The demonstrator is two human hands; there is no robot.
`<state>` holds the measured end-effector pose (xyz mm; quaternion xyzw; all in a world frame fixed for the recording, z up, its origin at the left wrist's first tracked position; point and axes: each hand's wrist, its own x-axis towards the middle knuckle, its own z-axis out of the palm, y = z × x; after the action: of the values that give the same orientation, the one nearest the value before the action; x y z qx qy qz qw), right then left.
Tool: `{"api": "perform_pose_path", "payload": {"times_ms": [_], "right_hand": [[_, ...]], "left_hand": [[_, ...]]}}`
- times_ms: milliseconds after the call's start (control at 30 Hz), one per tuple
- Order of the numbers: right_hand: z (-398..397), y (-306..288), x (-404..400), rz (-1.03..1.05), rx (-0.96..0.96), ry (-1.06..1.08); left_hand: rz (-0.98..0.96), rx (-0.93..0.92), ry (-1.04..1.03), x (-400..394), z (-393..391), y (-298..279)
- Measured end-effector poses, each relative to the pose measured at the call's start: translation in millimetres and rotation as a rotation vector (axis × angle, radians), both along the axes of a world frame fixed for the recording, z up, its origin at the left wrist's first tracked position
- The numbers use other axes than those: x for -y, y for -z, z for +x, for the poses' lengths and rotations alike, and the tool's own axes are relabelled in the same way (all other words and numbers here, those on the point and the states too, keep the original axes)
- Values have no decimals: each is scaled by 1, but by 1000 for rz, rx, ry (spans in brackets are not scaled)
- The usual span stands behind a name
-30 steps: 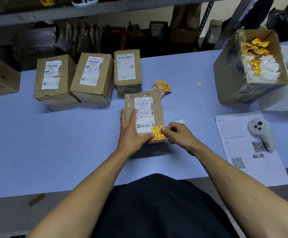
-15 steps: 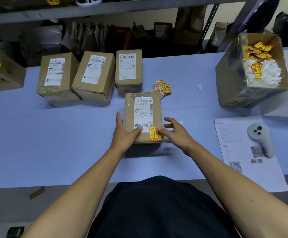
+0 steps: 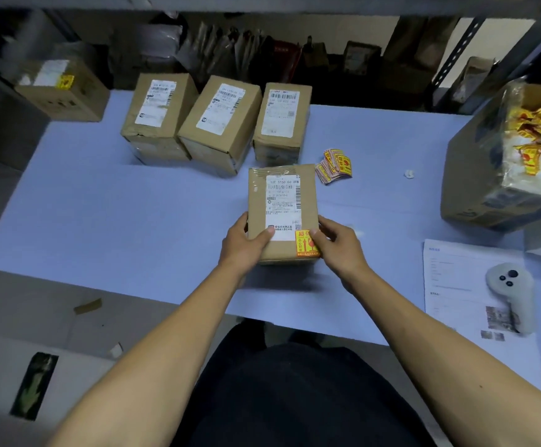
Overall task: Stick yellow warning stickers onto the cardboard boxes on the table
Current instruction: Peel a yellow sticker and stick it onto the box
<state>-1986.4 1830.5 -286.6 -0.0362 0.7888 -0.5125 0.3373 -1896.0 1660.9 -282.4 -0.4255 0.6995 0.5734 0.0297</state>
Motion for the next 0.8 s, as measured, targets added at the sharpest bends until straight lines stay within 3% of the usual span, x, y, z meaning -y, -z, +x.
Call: {"api": "perform_pose_path", "payload": {"times_ms": [333, 633, 800], "right_hand": [[31, -16, 31, 45, -44, -90], [131, -36, 118, 34, -176, -42], [186, -40, 171, -9, -126, -6]], "left_hand": [[-9, -51, -24, 32, 42, -15], [-49, -113, 11, 112, 133, -28], [25, -155, -39, 168, 197, -34]]}}
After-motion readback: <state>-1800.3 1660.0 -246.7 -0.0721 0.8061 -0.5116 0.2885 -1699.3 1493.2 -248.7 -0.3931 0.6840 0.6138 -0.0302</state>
